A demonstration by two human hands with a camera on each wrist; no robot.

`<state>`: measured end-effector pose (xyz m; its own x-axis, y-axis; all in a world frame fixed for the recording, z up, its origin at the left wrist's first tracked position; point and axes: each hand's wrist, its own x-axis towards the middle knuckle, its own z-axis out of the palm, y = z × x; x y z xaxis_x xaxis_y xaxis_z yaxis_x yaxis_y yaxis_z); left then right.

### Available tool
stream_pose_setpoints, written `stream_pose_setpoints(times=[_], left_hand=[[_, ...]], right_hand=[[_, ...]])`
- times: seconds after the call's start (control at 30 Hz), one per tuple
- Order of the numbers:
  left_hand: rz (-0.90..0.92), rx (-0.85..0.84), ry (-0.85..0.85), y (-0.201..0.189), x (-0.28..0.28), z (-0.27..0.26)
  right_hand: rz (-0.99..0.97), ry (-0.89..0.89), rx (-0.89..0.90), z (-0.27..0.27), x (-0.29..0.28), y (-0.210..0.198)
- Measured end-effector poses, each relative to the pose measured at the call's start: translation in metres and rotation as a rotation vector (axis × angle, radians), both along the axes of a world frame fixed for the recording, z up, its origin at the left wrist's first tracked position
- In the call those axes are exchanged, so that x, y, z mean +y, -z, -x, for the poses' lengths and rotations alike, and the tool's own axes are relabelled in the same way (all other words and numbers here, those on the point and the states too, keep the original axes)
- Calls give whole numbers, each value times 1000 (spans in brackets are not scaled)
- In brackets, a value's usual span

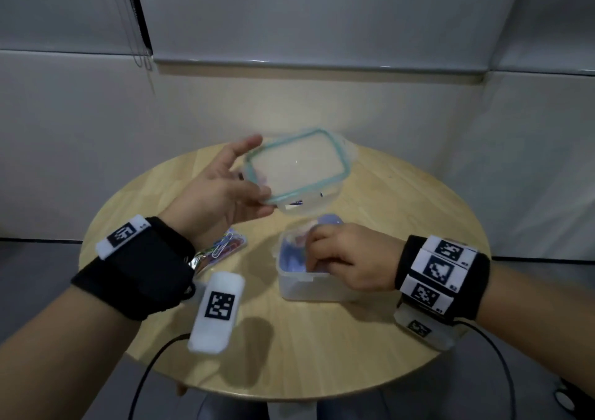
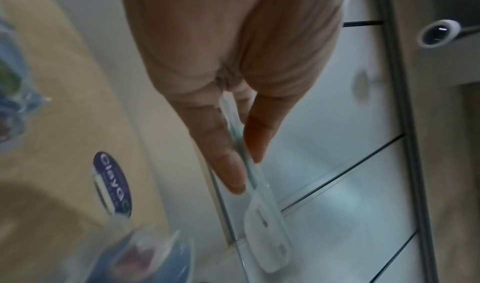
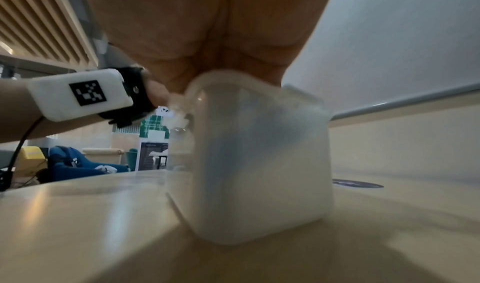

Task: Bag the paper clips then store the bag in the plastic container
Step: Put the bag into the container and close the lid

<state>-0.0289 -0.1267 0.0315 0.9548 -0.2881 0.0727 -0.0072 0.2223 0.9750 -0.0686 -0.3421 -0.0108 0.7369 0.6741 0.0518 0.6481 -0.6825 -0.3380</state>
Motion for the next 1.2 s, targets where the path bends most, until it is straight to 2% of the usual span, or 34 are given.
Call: stream_pose_setpoints(times=[0.1,0.23,0.33,0.47,0.53,0.6,0.67,0.7,0.77,0.83,0.9,0.97,1.07,1.13,1.2], left_hand=[[11,186,138,14,-2,-4],[-12,319,293,25,-5,-5],[63,346,156,26,-5,-14],[145,302,-39,27,3,-33],[90,281,-69,32,3,-40],[15,279,-95,39,1,-46],[-52,283,-133,45,-3,-54],[-73,293,-149,47,-5,-57],[-92,323,-185,50,-9,-63],[-143,353,-202,53,-12,-68],[-239,403,-155,58,-16,-70],[-341,431,-110,63,-19,-68],[-590,368,-110,69,-17,-69],[-797,317,-105,71,-13,-72],[-896,281,-89,70,-9,-75]], right_hand=[[35,-12,-9,7,-5,0],[93,0,13,19,-13,5],[67,-12,-64,21,-20,6],[103,-66,-175,17,-27,9],[9,-73,-225,21,-31,7],[-184,-38,-328,24,-34,2],[-396,86,-405,19,-35,-3],[-486,205,-400,12,-35,-7],[-593,530,-286,-10,-38,-16],[-542,741,48,-33,-42,-21],[-445,716,441,-48,-41,-20],[-411,648,688,-55,-36,-16],[-517,661,732,-63,-32,-11],[-539,629,668,-66,-38,-11],[-470,579,579,-64,-44,-14]])
